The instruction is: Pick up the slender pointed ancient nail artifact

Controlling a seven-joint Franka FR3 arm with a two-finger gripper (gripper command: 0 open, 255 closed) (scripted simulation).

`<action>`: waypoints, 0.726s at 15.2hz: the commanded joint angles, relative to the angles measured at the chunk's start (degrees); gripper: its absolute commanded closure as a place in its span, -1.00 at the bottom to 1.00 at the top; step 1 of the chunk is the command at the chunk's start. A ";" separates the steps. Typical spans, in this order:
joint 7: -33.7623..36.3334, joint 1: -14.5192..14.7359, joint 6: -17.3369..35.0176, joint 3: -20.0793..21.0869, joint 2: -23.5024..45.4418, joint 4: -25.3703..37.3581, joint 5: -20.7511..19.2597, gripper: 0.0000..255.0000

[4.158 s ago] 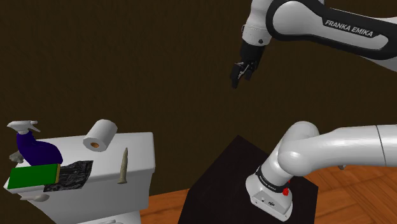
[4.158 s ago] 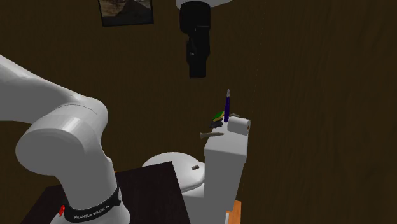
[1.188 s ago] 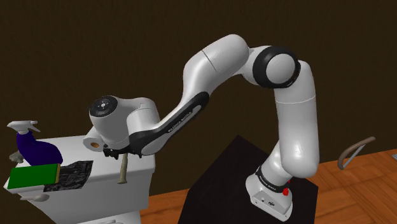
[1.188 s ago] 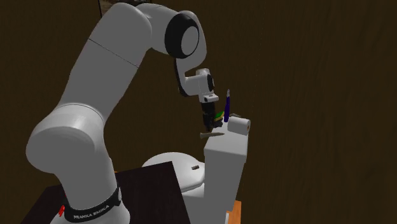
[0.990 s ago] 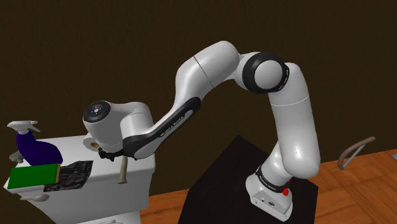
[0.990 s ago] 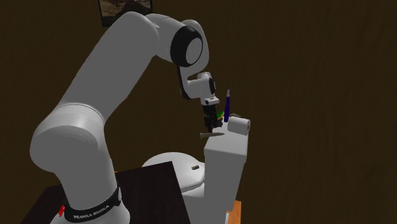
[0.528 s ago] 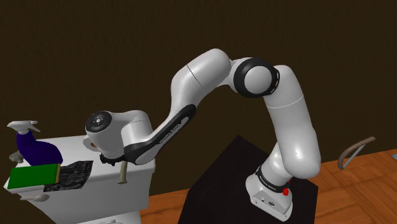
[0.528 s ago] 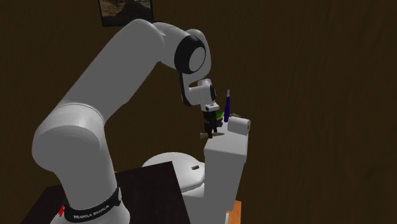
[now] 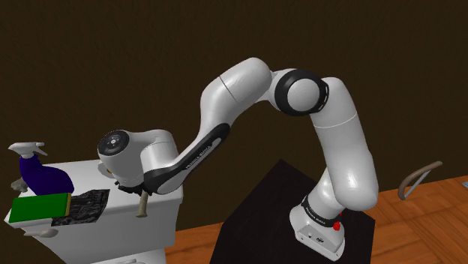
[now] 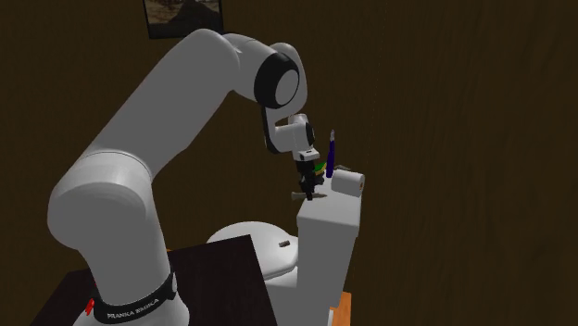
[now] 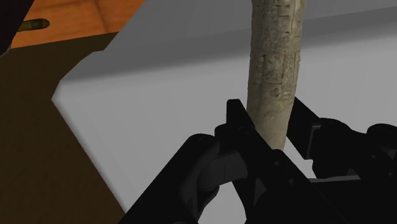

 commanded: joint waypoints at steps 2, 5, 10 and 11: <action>-0.07 0.00 -0.08 -0.22 0.48 0.06 0.00 1.00; -0.31 -0.66 -0.39 0.41 -1.09 -1.18 0.59 1.00; -1.66 -1.59 -2.34 1.77 -3.74 -1.56 2.35 1.00; -1.94 -1.77 -2.74 2.04 -4.25 -1.59 2.70 1.00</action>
